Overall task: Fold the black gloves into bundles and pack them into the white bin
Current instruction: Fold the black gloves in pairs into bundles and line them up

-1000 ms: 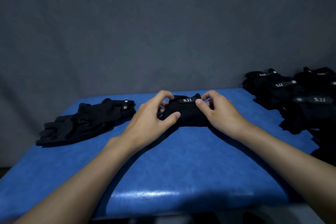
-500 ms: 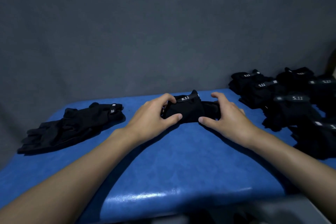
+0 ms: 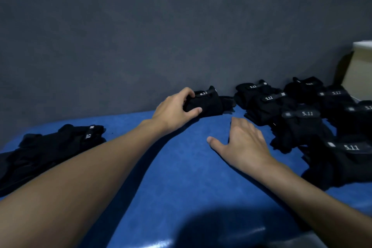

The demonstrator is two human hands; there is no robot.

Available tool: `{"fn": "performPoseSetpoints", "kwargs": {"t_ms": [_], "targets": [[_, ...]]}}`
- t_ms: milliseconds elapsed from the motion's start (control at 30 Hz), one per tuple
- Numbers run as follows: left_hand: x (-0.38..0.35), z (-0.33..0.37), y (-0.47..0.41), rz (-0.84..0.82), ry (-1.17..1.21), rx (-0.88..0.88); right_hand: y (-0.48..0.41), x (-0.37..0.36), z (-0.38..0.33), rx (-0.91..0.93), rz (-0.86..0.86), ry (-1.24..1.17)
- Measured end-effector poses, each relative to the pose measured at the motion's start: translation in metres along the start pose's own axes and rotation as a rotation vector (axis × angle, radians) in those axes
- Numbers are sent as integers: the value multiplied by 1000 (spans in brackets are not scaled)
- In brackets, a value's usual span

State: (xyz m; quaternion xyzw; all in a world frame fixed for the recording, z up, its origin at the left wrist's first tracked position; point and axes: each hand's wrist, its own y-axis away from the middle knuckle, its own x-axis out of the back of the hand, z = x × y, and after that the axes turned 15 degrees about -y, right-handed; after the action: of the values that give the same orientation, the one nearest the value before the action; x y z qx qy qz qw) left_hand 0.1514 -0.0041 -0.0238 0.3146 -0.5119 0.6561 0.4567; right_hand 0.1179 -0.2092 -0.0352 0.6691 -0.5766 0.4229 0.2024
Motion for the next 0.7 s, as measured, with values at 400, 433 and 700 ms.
{"fn": "performPoseSetpoints", "kwargs": {"t_ms": [400, 433, 700], "targets": [[-5, -1, -9, 11, 73, 14, 2, 0, -4, -5, -9, 30], [-3, -1, -7, 9, 80, 13, 2, 0, -4, -7, -11, 28], [21, -3, 21, 14, 82, 42, 3, 2, -7, 4, -49, 0]]}}
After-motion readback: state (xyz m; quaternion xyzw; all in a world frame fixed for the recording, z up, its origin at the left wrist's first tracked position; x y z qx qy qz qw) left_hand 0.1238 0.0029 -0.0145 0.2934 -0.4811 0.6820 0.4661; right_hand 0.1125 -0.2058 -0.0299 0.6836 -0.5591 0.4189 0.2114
